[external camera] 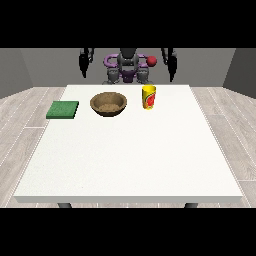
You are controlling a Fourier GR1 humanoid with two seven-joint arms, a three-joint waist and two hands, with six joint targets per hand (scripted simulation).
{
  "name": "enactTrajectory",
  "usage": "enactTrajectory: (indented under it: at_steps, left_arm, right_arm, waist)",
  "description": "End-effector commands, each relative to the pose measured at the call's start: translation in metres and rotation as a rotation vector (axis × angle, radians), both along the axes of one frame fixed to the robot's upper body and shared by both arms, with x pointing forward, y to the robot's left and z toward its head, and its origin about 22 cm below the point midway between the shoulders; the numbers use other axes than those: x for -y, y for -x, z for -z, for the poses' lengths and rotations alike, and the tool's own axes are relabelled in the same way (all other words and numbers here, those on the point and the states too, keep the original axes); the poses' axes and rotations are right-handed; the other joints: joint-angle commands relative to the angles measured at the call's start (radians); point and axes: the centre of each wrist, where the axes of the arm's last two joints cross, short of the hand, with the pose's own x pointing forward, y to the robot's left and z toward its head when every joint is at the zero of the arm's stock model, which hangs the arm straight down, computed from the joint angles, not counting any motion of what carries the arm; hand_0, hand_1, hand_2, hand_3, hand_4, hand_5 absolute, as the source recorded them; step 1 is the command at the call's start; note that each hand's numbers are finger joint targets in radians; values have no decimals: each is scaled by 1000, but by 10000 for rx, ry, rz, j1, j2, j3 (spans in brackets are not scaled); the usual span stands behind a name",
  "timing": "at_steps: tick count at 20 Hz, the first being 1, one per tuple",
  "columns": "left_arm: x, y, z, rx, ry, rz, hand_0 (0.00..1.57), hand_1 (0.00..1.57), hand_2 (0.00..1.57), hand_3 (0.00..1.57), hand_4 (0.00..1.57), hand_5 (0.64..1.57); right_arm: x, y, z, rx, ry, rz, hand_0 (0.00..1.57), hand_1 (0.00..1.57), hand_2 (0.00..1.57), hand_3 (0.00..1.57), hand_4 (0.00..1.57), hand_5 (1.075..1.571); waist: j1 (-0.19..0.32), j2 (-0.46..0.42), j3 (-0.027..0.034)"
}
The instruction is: Pick the cup and pour the ball into the bowl, then pick the bowl and place it on the pad
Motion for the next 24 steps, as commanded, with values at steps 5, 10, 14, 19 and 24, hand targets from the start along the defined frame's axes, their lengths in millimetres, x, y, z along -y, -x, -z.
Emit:
enactTrajectory:
  at_steps: [5, 10, 14, 19, 24]
  left_arm:
    - [-5, -3, -32, 426, -260, 102, 0, 0, 0, 0, 0, 1557]
    - [1, -11, -81, 904, 1253, -66, 0, 0, 0, 0, 0, 1558]
    - [-40, -17, -85, 2221, 1250, -705, 0, 0, 0, 0, 0, 1547]
    - [-56, -9, -49, 2529, 1292, -455, 0, 0, 0, 0, 0, 1541]
    - [-30, -33, -36, 3457, 938, -611, 0, 0, 0, 0, 0, 1529]
  right_arm:
    - [11, 0, -27, 44, 441, 84, 0, 0, 0, 0, 0, 1569]
    - [87, 7, -46, -494, -117, 27, 0, 0, 0, 0, 0, 1569]
    - [98, 1, -61, 639, -394, 135, 0, 0, 0, 0, 0, 1570]
    - [84, -2, -52, 1185, -201, -66, 0, 0, 0, 0, 0, 1570]
    - [82, -14, -49, 1672, -375, -317, 0, 0, 0, 0, 0, 1570]
  waist:
    - [-102, -2573, 128]
    - [-173, -2067, 198]
    - [-336, -891, 194]
    - [-171, -140, 191]
    - [-543, 691, 193]
